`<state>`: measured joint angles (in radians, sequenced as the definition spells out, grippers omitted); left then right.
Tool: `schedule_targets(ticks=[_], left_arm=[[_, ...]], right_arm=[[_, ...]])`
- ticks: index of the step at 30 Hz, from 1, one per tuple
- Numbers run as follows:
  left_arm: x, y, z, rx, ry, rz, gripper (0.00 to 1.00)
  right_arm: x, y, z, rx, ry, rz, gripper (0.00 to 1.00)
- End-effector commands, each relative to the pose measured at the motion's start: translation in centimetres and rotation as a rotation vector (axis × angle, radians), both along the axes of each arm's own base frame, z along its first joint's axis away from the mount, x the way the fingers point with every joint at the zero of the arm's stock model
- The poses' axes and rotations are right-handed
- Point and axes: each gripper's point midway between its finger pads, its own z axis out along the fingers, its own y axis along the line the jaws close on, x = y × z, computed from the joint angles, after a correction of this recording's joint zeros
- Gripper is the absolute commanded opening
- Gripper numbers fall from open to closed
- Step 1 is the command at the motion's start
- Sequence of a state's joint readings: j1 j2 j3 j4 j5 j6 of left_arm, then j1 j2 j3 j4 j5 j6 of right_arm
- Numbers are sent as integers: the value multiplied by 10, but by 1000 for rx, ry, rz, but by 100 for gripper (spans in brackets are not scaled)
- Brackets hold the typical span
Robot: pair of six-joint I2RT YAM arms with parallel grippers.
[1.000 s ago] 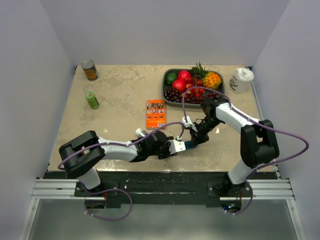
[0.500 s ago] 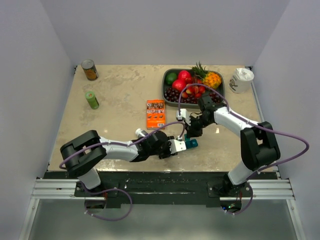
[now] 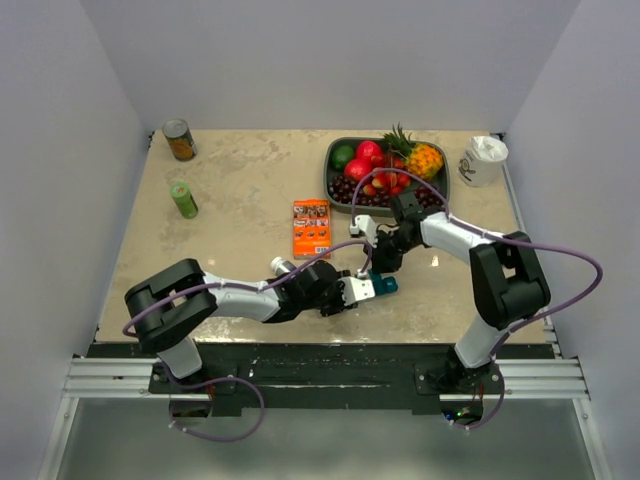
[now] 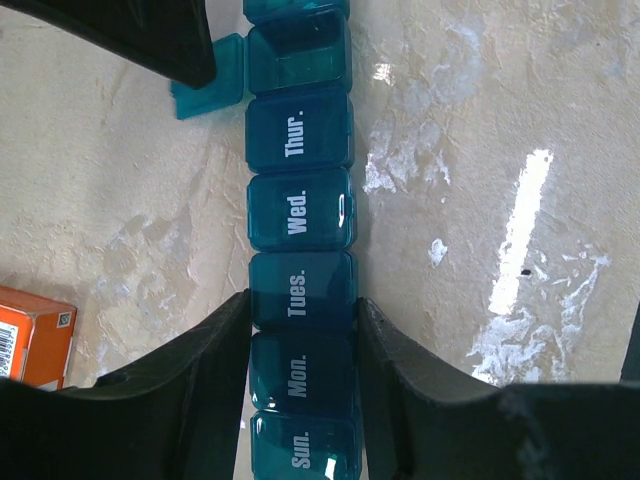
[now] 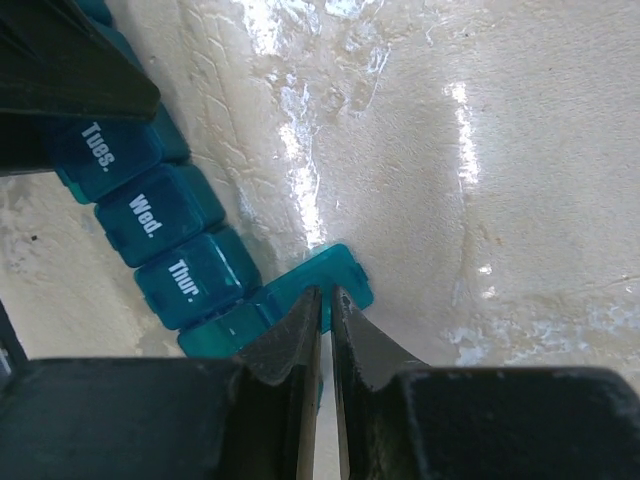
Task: Sort the pills into containers
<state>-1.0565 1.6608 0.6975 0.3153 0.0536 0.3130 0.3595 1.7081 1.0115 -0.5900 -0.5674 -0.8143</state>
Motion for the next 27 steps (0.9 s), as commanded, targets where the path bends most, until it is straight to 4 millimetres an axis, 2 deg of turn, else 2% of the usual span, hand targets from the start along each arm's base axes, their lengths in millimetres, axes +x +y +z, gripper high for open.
schedule_targets(ticks=[1, 4, 5, 6, 8, 9, 11, 14, 16, 17, 23, 27], left_arm=[[9, -7, 4, -14, 9, 67, 0], [10, -11, 7, -18, 27, 82, 6], [15, -11, 9, -21, 17, 107, 10], [16, -11, 8, -18, 18, 113, 20], [18, -12, 10, -23, 19, 130, 30], [19, -13, 10, -25, 19, 133, 40], [20, -14, 13, -30, 23, 141, 48], [18, -17, 24, -59, 29, 139, 54], [16, -20, 34, -86, 39, 136, 61], [16, -21, 45, -112, 34, 132, 66], [9, -24, 85, -223, 51, 125, 69], [13, -21, 98, -284, 100, 161, 65]], right_arm=[[14, 15, 61, 111, -101, -1, 15], [19, 17, 99, 176, -145, -30, 18], [22, 14, 108, 195, -143, -55, 21], [22, 13, 114, 214, -146, -64, 22], [19, 7, 120, 260, -136, -91, 24], [17, 4, 120, 268, -135, -98, 25], [14, -5, 113, 263, -131, -121, 26], [9, -10, 108, 259, -113, -121, 26], [9, -10, 108, 262, -110, -124, 26], [9, -9, 108, 264, -112, -122, 26], [7, -10, 104, 264, -99, -120, 26], [7, -10, 104, 265, -102, -119, 26]])
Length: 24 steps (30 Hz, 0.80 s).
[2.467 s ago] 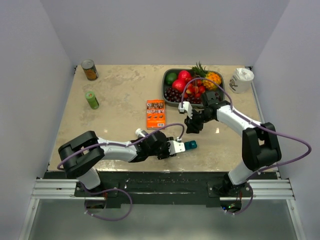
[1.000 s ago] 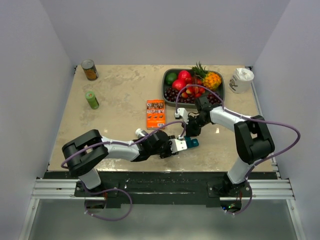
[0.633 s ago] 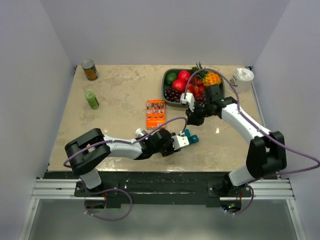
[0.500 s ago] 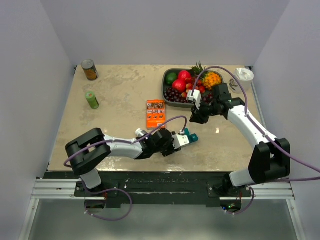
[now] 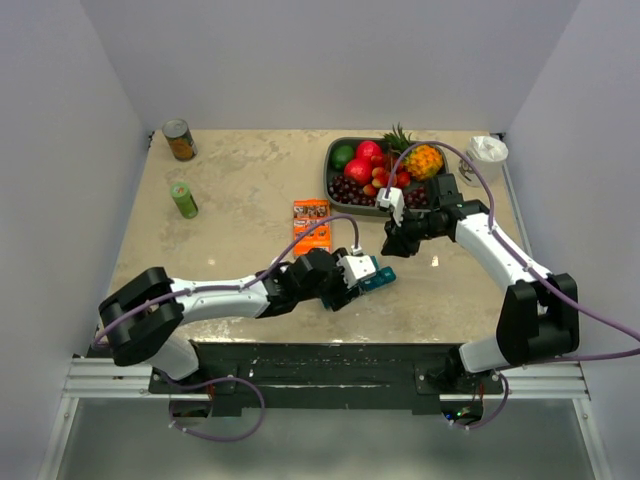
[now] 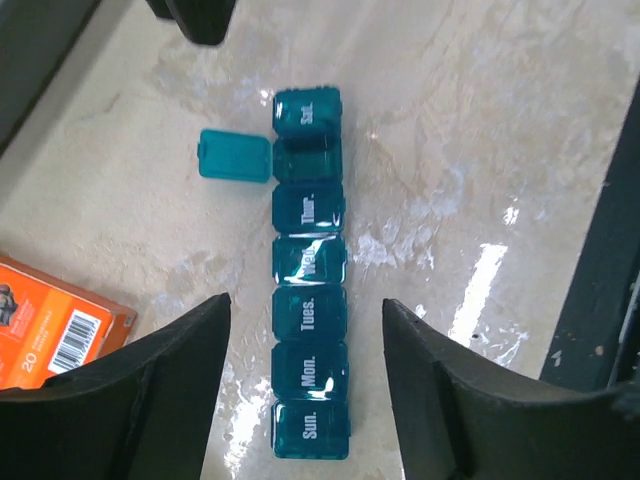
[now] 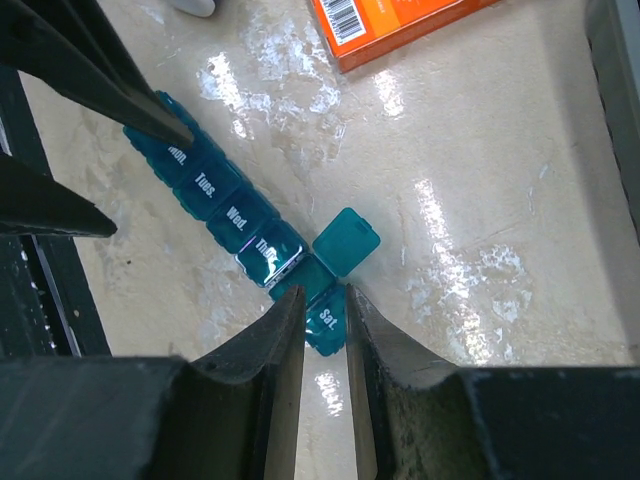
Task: Sort the pills into containers
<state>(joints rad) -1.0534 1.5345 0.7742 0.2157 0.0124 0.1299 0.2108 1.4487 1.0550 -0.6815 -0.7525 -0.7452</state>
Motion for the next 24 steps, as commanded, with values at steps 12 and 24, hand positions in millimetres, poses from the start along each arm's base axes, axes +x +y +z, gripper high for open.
schedule_targets(ticks=[12, 24], left_arm=[[-2, -19, -3, -127, 276, -15, 0], [4, 7, -73, 9, 386, 86, 0]], right_arm=[[-4, 2, -2, 19, 13, 9, 27], [-5, 2, -4, 15, 22, 10, 27]])
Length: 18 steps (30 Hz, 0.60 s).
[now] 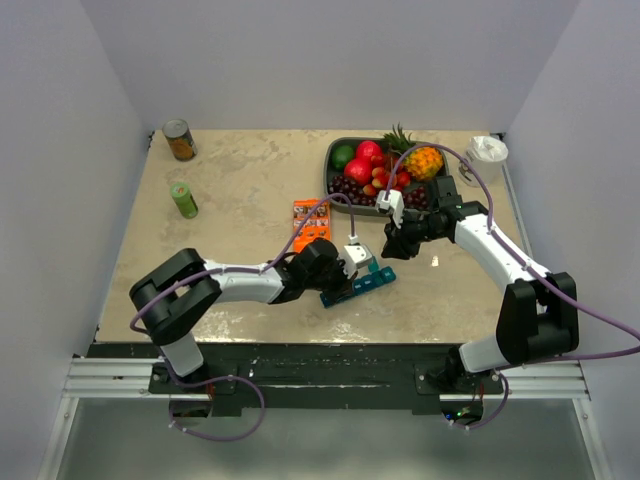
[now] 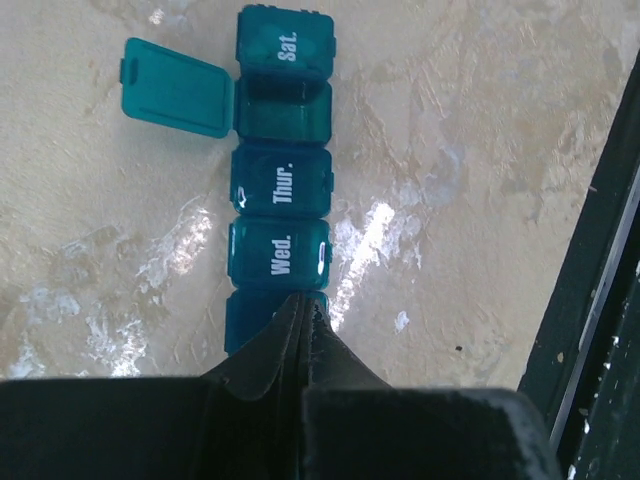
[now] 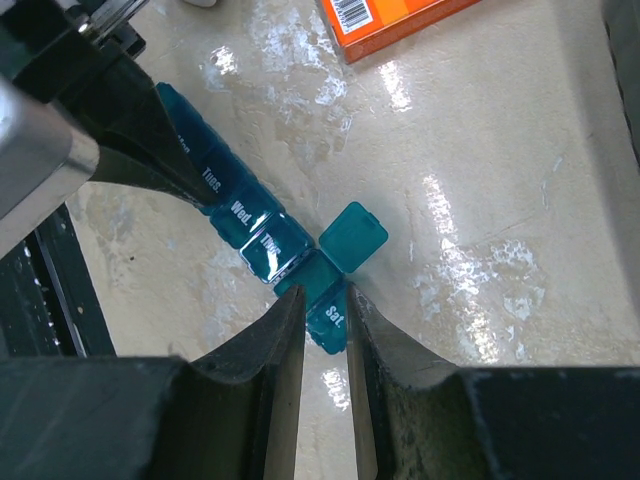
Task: Sort the pills into containers
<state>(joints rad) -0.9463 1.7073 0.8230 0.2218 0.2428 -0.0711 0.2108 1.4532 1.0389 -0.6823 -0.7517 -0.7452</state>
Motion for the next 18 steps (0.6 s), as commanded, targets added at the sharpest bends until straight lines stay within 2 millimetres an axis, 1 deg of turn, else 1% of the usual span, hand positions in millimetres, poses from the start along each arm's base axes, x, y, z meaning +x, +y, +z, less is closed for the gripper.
schedule_targets(ticks=[1, 3, 6, 9, 10, 12, 13, 15, 16, 18], left_arm=[[4, 14, -28, 57, 67, 50, 0], [4, 13, -27, 46, 72, 48, 0], [5, 8, -14, 10, 62, 41, 0], [7, 3, 5, -42, 54, 37, 0], [8, 1, 18, -69, 43, 35, 0], [6, -1, 32, -111, 40, 31, 0], [6, -2, 47, -143, 21, 28, 0], [6, -1, 58, -169, 12, 30, 0], [5, 0, 67, -187, 2, 28, 0], [4, 4, 69, -194, 4, 31, 0]], right_arm=[[0, 2, 2, 19, 3, 7, 27], [0, 3, 2, 20, 3, 8, 27], [-1, 3, 2, 20, 4, 8, 27], [-1, 3, 2, 20, 3, 9, 27], [-1, 3, 3, 21, 2, 11, 27], [-1, 3, 2, 21, 4, 11, 27], [-2, 3, 2, 19, 4, 12, 27], [-1, 3, 2, 20, 3, 12, 27], [-1, 3, 2, 20, 4, 12, 27], [-2, 3, 2, 20, 5, 14, 27]])
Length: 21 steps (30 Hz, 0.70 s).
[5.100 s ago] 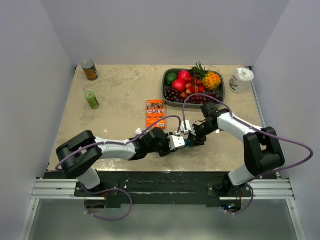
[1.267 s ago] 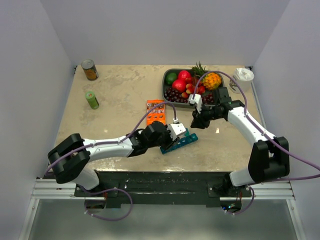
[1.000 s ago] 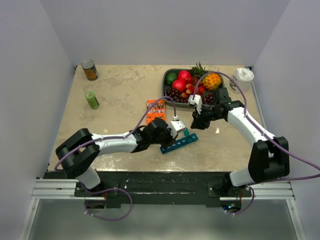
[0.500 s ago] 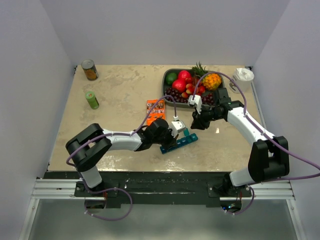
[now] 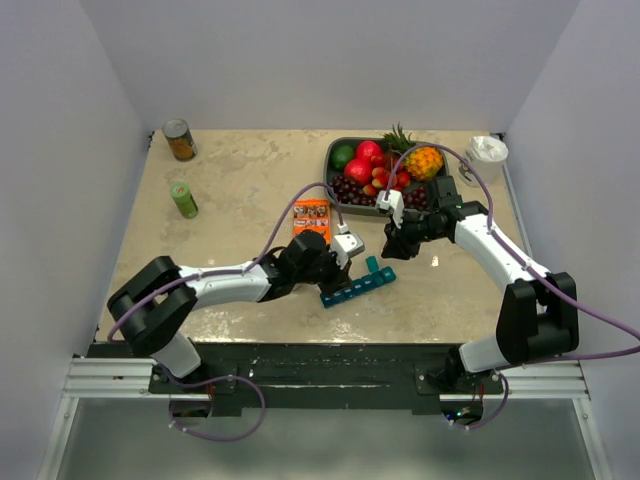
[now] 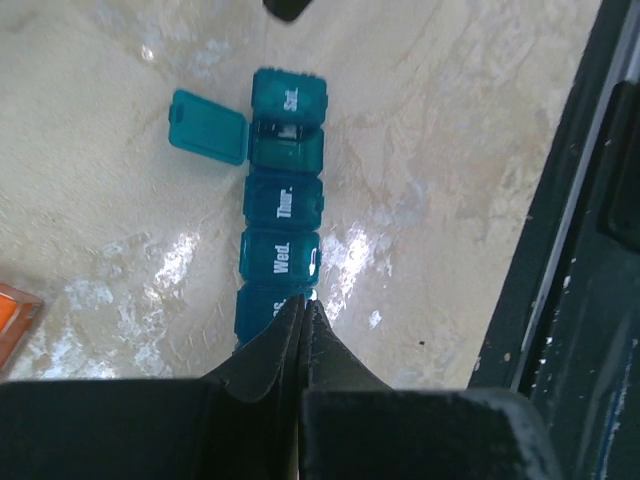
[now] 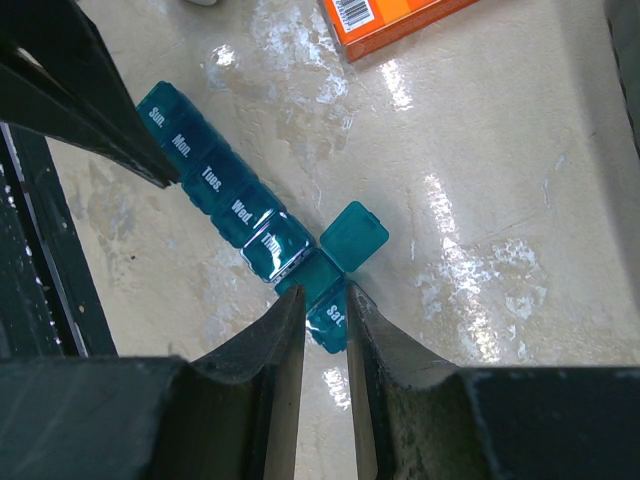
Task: Sort the pills into containers
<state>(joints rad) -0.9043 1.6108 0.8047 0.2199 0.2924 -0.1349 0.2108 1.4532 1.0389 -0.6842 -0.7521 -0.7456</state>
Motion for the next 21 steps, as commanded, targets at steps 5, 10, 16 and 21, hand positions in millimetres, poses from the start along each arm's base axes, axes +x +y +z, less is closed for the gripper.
schedule_targets(ticks=[5, 10, 16, 21], left_arm=[[-5, 12, 24, -72, -3, 6, 0], [-11, 23, -11, -4, 57, 26, 0], [-9, 30, -47, 80, 100, 54, 0], [-7, 26, -37, 53, 90, 44, 0]], right_arm=[[-2, 3, 3, 22, 3, 15, 27], [-2, 3, 3, 21, 2, 15, 27], [-1, 2, 2, 18, 3, 12, 27], [-1, 2, 2, 21, 5, 10, 27]])
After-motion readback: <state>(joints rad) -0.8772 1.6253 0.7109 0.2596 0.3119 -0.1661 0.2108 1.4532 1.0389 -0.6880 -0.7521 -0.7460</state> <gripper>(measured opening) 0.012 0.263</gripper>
